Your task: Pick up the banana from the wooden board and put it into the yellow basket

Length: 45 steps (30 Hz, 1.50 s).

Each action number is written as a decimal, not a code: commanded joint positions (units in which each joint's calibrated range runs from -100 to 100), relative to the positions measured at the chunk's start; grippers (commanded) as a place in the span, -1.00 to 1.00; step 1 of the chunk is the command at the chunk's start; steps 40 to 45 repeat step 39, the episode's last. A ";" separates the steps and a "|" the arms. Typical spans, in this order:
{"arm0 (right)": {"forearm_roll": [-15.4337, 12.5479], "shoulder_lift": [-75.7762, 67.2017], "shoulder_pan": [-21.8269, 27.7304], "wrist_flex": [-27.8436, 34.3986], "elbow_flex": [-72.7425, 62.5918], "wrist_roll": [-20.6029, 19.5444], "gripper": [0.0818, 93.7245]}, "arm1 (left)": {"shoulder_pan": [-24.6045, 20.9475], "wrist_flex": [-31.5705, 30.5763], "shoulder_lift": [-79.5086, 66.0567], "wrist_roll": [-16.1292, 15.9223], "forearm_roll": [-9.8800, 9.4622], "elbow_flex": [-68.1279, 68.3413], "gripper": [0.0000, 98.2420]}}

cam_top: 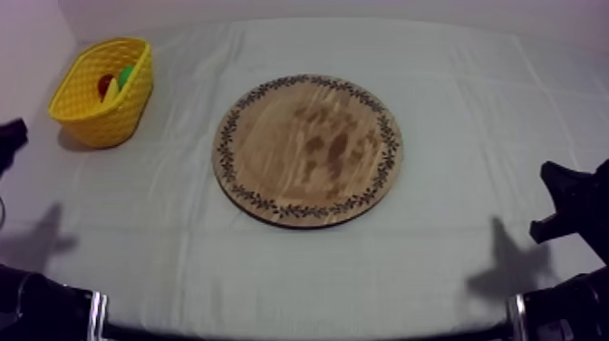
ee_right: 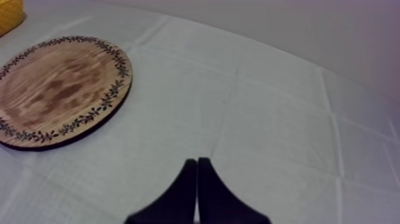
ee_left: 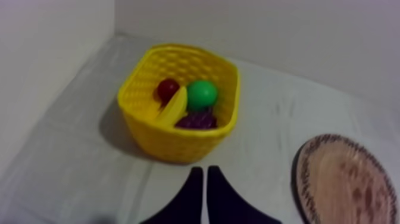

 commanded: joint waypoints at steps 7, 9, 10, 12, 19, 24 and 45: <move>-0.03 0.00 -0.06 0.00 -0.03 0.02 -0.99 | -0.80 -0.48 -11.55 -0.69 0.38 10.33 -1.00; -0.03 0.00 -0.06 0.00 -0.03 0.02 -0.99 | -0.96 -0.70 -13.19 -1.23 1.07 11.65 -1.00; -0.03 0.00 -0.06 0.00 -0.03 0.02 -0.99 | -1.01 -0.77 -13.95 -1.58 1.48 12.31 -1.00; -0.03 0.00 -0.06 0.00 -0.03 0.01 -0.99 | -1.11 -1.03 -15.31 -2.34 2.42 13.71 -1.00; 0.00 0.00 -0.06 0.00 -0.03 0.04 -0.99 | -1.61 -3.96 -18.86 -4.66 4.52 18.81 -1.00; 0.01 0.00 -0.18 0.00 -0.03 0.06 -0.99 | -1.63 -12.60 -19.27 -5.17 4.68 21.74 -1.00; 0.02 0.00 -0.21 0.00 -0.03 0.01 -0.99 | -1.70 -17.89 -19.36 2.36 4.66 23.01 -1.00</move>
